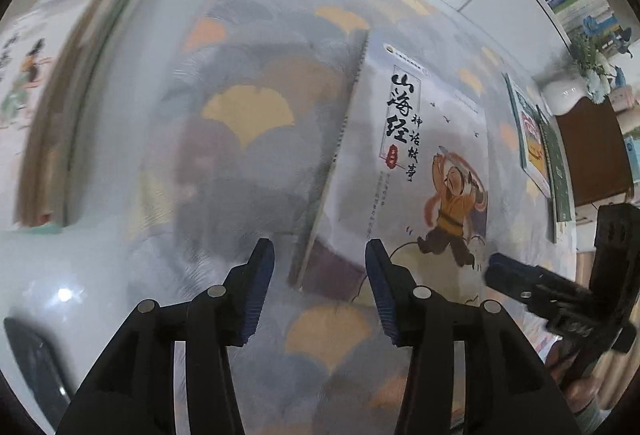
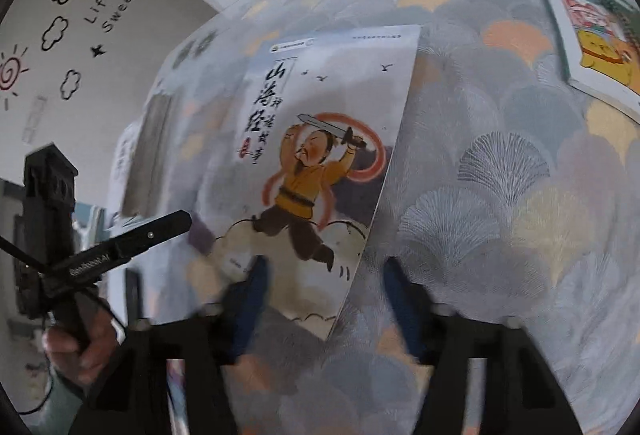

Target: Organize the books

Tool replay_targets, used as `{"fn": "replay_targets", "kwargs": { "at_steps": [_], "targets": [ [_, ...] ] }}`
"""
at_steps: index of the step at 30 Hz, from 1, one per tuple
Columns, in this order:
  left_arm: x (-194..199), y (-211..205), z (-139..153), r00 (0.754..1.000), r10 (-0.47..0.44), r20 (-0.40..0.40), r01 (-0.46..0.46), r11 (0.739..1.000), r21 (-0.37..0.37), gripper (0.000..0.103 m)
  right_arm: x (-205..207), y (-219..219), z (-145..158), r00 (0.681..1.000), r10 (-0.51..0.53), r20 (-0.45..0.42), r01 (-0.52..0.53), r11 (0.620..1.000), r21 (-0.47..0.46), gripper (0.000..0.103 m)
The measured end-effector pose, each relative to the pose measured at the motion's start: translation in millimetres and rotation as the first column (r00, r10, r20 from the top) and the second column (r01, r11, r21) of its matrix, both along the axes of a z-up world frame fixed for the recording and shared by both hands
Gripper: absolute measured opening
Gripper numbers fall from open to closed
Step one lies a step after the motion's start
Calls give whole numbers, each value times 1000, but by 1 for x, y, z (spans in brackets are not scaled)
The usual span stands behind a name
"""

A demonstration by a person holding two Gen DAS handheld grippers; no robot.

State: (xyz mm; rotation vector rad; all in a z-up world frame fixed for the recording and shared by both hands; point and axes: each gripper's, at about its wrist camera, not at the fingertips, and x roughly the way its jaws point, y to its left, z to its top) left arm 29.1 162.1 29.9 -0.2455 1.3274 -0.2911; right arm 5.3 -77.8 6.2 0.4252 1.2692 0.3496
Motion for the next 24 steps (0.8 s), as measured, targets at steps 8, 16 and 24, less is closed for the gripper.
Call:
{"fn": "replay_targets", "kwargs": {
  "at_steps": [8, 16, 24],
  "targets": [
    [10, -1, -7, 996, -80, -43, 72, 984, -161, 43, -5, 15, -5, 997, -62, 36, 65, 995, -73, 34],
    [20, 3, 12, 992, -125, -25, 103, 903, -418, 43, -6, -11, -18, 988, -149, -34, 152, 978, 140, 34],
    [21, -33, -1, 984, -178, -3, 167, 930, -329, 9, -7, -23, -19, 984, -153, -90, 169, 965, 201, 34]
  ]
}}
